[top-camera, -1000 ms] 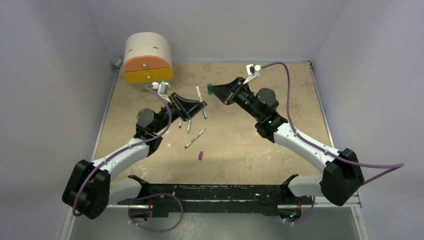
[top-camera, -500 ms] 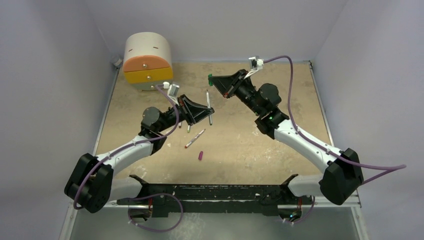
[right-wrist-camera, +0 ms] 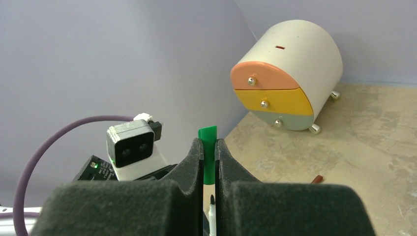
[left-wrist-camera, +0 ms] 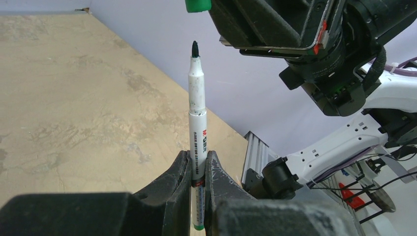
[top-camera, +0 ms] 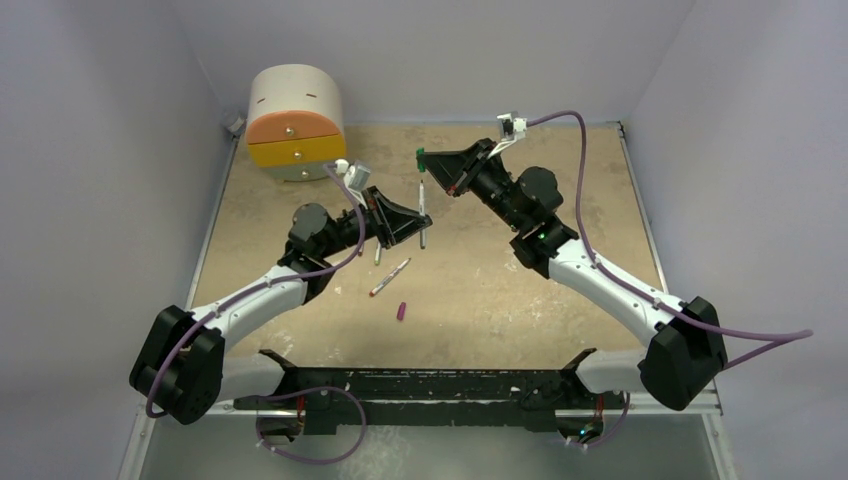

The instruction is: Insert the pens into the pen caps

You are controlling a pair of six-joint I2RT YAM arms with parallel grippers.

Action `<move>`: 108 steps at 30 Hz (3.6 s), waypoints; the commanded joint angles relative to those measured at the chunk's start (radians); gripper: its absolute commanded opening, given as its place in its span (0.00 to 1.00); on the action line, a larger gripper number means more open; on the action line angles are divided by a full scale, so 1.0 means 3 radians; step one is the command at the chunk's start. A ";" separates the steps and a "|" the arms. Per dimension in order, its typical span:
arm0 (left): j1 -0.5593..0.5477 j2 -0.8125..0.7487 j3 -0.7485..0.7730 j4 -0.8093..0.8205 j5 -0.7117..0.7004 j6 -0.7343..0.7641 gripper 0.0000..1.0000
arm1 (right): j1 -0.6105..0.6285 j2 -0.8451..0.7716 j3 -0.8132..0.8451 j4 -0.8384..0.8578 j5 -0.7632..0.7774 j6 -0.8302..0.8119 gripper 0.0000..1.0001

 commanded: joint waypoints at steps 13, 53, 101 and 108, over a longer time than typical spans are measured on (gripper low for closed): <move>-0.0010 -0.0072 0.0249 -0.0114 -0.0018 0.0227 0.00 | -0.0016 -0.0015 0.0074 0.0172 -0.0092 -0.0068 0.00; -0.0012 -0.0169 0.0254 -0.0096 -0.0141 0.0269 0.00 | -0.0018 -0.0080 -0.0093 0.0196 -0.0081 -0.0071 0.00; -0.0010 -0.0130 0.0283 -0.0114 -0.0075 0.0295 0.00 | -0.0027 -0.0028 0.0173 0.0170 -0.0107 -0.0222 0.00; -0.0010 -0.0090 0.0283 -0.0116 -0.0058 0.0295 0.00 | -0.0031 -0.0080 0.0242 0.0160 -0.0152 -0.0211 0.00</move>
